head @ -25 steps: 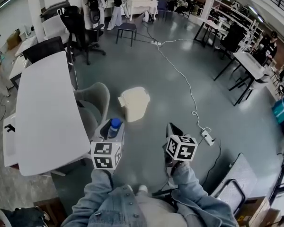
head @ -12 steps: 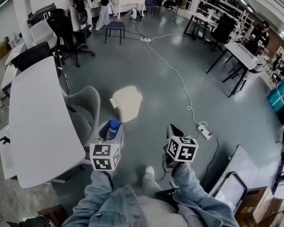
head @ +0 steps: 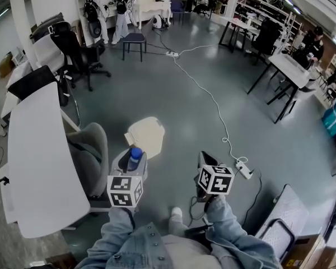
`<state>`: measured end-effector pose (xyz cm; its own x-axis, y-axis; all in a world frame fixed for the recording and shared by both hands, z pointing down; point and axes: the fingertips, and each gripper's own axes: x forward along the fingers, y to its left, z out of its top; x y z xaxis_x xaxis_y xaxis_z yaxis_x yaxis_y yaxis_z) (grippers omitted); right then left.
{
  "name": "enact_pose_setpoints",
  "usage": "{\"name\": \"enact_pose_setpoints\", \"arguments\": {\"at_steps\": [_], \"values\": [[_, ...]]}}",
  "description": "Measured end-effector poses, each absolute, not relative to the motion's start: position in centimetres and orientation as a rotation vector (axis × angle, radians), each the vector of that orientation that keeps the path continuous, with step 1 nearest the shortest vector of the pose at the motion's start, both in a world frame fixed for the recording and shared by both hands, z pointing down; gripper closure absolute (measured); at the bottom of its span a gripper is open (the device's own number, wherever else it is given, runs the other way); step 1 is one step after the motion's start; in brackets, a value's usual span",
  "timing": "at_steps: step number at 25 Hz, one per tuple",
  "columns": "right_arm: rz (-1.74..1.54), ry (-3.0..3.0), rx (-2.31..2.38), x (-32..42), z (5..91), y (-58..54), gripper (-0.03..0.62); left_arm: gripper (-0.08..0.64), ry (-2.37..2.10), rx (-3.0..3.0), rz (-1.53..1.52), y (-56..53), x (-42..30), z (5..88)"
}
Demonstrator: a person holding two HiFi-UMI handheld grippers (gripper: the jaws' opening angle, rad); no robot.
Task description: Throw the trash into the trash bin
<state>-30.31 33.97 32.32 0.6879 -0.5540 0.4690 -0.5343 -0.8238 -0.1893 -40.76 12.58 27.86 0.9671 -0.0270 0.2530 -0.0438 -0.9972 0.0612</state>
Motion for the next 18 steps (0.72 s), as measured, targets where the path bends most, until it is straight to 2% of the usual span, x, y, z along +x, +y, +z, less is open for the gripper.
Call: {"name": "enact_pose_setpoints", "arguments": {"at_steps": [9,18], "values": [[-0.825,1.011,-2.815,-19.0,32.9,35.4,0.589,0.365,-0.121,3.056,0.412,15.1,-30.8,28.5],[-0.845,1.129,-2.774,-11.8,34.0,34.9,0.589,0.365,-0.186,3.059,0.431,16.0,-24.3,29.1]]}}
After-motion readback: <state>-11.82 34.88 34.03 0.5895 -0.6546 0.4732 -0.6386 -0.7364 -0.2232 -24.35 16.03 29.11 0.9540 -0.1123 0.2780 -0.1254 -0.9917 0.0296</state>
